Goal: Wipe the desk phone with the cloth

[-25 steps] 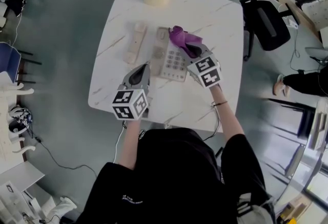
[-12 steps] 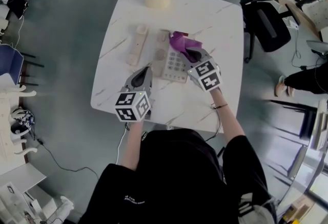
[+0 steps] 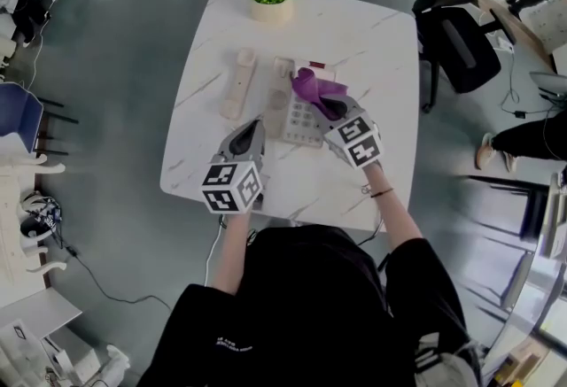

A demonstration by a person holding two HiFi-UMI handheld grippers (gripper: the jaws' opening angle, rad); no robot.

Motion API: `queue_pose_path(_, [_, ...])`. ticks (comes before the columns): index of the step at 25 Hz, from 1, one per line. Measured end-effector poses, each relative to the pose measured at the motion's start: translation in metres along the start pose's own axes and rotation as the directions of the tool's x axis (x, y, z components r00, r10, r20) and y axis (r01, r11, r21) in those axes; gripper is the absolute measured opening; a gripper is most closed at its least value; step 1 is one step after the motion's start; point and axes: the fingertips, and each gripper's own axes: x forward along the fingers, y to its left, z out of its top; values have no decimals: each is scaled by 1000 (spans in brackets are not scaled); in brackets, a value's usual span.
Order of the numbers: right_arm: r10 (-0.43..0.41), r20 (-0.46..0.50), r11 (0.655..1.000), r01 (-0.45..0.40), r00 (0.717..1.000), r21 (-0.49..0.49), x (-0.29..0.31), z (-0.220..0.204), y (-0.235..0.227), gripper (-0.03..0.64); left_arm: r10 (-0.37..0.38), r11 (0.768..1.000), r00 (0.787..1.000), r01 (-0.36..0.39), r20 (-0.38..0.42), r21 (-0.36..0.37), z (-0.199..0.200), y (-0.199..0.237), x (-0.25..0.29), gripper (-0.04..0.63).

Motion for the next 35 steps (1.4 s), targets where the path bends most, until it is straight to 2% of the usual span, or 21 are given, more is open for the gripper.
queue_pose_path(35, [148,-55,987,-144,987,68,-21,-42,70,34,-15,1000,1000,15,-24,-10,-15,-4,-19,-2])
